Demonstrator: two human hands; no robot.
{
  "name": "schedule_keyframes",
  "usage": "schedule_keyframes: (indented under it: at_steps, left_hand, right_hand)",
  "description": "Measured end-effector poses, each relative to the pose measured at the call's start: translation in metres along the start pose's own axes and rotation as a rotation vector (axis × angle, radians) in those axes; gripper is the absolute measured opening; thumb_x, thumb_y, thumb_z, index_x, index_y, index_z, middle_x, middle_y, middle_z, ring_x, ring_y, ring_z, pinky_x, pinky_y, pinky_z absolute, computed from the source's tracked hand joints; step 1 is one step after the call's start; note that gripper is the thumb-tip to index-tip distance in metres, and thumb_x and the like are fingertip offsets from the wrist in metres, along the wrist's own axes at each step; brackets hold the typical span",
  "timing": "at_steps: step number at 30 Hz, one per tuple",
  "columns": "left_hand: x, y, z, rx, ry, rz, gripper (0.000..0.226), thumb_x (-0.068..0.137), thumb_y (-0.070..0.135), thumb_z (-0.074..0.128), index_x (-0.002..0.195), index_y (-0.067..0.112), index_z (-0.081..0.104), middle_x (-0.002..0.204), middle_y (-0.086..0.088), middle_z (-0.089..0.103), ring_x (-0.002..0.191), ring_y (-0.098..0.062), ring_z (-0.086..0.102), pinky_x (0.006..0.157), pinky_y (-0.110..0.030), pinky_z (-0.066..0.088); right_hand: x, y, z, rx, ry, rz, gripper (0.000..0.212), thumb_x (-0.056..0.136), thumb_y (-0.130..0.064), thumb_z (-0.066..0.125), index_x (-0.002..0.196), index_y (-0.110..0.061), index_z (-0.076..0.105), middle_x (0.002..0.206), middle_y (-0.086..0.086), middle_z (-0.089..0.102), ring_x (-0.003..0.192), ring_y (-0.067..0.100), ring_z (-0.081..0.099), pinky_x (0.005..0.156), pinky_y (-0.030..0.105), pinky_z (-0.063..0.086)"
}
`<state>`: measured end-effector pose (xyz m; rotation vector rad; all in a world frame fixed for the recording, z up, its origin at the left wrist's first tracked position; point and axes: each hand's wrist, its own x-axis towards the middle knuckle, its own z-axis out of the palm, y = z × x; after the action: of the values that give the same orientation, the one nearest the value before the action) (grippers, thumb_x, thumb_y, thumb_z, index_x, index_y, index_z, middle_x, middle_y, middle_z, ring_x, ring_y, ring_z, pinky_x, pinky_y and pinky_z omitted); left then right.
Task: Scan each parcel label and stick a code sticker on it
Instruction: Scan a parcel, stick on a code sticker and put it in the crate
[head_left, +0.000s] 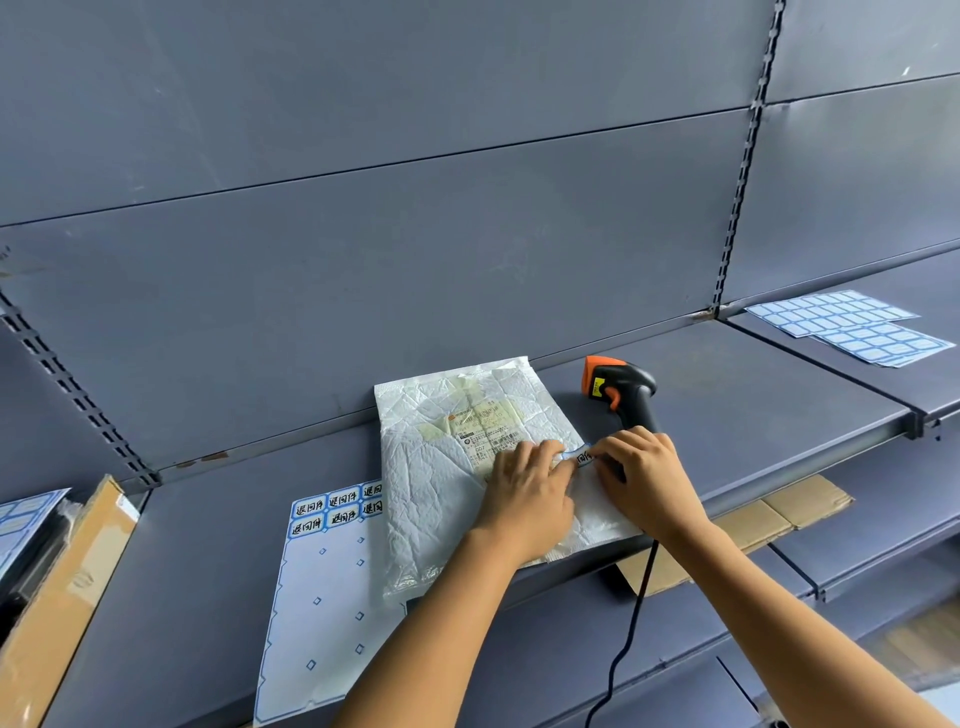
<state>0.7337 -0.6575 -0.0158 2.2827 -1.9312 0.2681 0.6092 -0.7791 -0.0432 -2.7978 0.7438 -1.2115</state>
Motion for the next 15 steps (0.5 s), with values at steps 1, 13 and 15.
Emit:
schedule_keyframes:
  at_steps: [1,13,15]
  left_hand:
    - [0.0,-0.0013,0.0015,-0.007,0.032,0.029,0.055,0.076,0.03,0.024,0.107,0.02,0.068,0.117,0.0,0.062,0.105,-0.023,0.059,0.088,-0.036,0.047]
    - [0.0012,-0.0025,0.0088,-0.137,0.01,0.071,0.085,0.072,0.048,0.006,0.144,0.015,0.038,0.153,0.001,0.031,0.144,-0.014,0.021,0.115,-0.032,0.007]
    - [0.0007,-0.0016,0.0076,-0.137,-0.005,0.07,0.085,0.071,0.048,0.006,0.144,0.017,0.037,0.154,0.002,0.03,0.144,-0.013,0.019,0.115,-0.032,0.007]
  right_hand:
    - [-0.0002,0.0,0.0001,-0.004,0.002,0.0,0.013,0.072,-0.007,0.079,0.079,-0.016,0.073,0.076,-0.003,0.069,0.069,0.022,0.062,0.066,0.025,0.037]
    - [-0.0004,-0.0009,0.0013,-0.058,-0.003,-0.023,0.008,0.073,-0.013,0.079,0.077,-0.016,0.073,0.073,-0.003,0.068,0.067,0.02,0.062,0.065,0.028,0.045]
    - [-0.0012,-0.0024,0.0005,-0.051,-0.013,-0.016,0.006,0.075,-0.013,0.077,0.076,-0.016,0.073,0.071,-0.004,0.067,0.066,0.02,0.061,0.065,0.028,0.045]
